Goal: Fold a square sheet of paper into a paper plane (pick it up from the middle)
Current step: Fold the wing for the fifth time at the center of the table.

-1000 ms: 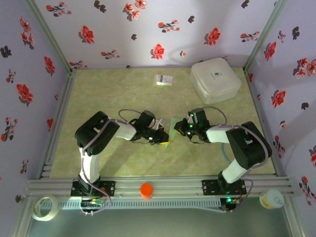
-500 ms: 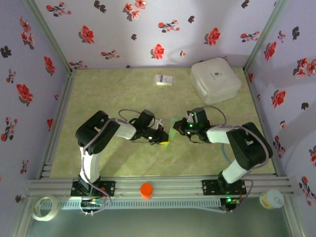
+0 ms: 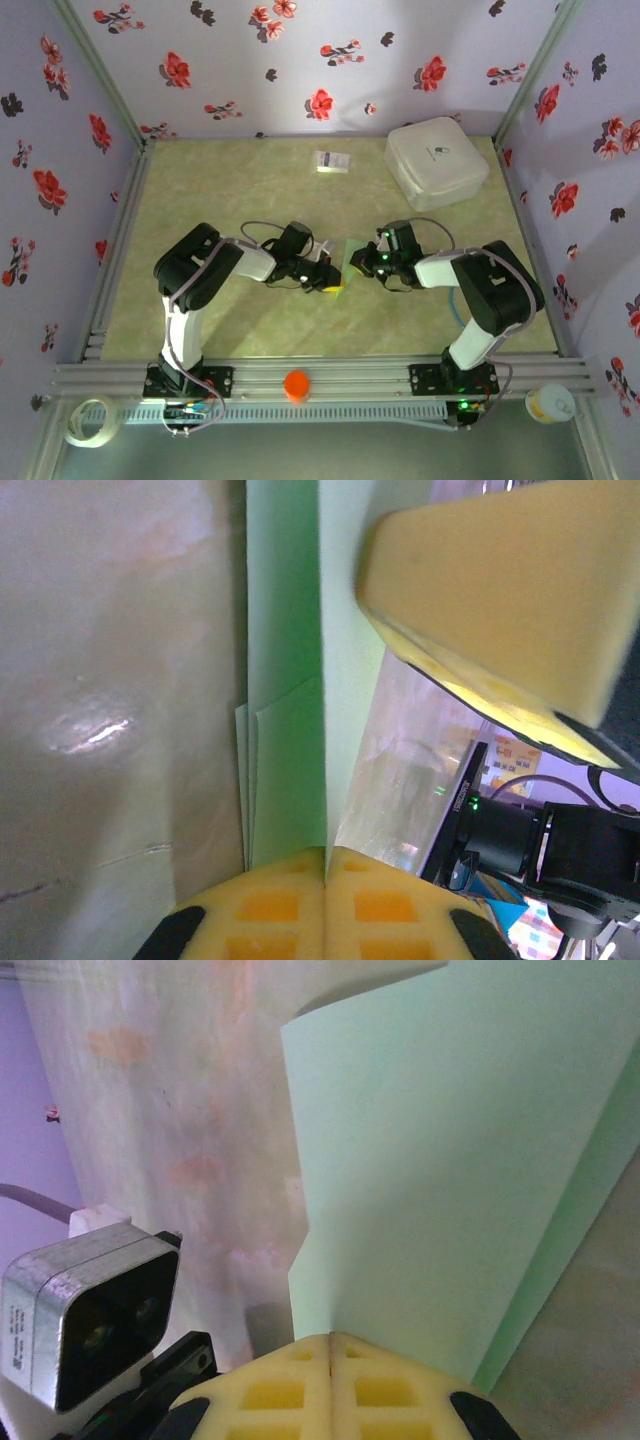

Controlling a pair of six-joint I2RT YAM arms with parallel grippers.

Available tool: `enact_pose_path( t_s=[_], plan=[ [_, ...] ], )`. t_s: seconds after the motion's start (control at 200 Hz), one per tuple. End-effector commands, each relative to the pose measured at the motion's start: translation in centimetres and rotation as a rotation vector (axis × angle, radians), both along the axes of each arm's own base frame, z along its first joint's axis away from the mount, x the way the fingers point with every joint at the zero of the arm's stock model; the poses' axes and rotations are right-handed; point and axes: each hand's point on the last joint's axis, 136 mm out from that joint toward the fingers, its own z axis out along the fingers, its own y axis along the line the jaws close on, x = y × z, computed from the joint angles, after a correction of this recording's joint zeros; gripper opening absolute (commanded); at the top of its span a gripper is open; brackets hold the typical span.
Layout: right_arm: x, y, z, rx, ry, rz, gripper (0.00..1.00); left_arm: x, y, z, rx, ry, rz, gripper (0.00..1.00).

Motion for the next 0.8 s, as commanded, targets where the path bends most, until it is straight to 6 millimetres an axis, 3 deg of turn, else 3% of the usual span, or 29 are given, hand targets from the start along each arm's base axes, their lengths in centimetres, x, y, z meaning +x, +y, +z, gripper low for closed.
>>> enact_pose_path(
  t_s=[0.0,0.385,0.64,0.8],
  plan=[
    [0.8,-0.2,-0.2,-0.030,-0.022,-0.010,0.07,0.1,1.8,-3.3,0.112,0.048,0.045,0.00],
    [0.4,-1.0,-2.1,-0.072,0.030,-0.027,0.07,0.0,2.1,-3.5,0.123,0.051,0.039,0.00],
    [-0.5,-1.7,-3.8,-0.116,0.090,-0.043,0.06,-0.8,2.7,-2.7,0.134,0.033,0.012,0.13],
    [-0.6,-1.7,-4.0,-0.122,0.100,-0.038,0.06,-1.2,3.1,-2.3,0.136,0.024,0.002,0.10]
  ],
)
